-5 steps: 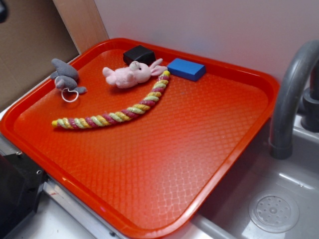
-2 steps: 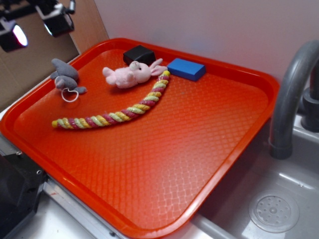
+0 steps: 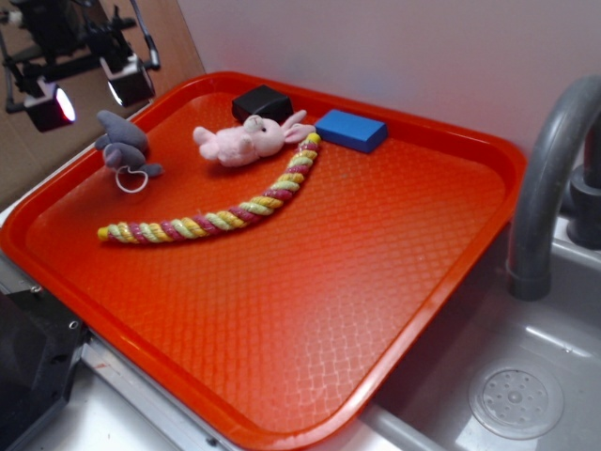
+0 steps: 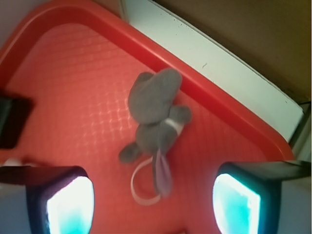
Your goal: Grab the gray animal.
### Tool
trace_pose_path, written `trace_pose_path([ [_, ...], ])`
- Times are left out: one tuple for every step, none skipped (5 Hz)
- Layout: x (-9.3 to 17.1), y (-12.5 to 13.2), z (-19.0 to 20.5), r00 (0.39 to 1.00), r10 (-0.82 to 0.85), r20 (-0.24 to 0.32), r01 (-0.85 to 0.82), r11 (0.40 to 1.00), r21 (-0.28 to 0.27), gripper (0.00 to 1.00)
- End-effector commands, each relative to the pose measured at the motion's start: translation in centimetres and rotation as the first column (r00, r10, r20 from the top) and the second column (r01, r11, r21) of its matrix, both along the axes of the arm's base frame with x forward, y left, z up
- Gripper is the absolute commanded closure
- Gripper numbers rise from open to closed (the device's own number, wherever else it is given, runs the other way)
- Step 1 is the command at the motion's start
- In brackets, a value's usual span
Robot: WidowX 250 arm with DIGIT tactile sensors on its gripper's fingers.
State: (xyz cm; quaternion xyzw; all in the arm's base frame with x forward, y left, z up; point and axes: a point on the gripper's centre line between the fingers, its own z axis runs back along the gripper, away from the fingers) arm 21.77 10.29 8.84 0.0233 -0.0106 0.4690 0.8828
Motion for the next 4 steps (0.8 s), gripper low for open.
trace_pose_path([
  [-0.8, 2.9, -2.6, 0.999, 0.030, -0.012, -0.029, 0.996, 0.089, 0.00],
  [-0.6, 3.2, -4.4, 1.000, 0.026, 0.012, -0.027, 0.997, 0.073, 0.00],
  [-0.2, 2.6, -6.6, 1.000, -0.024, 0.015, 0.023, 0.998, 0.065, 0.00],
  [0.2, 2.0, -7.3, 0.997, -0.074, 0.012, 0.073, 0.995, 0.071, 0.00],
])
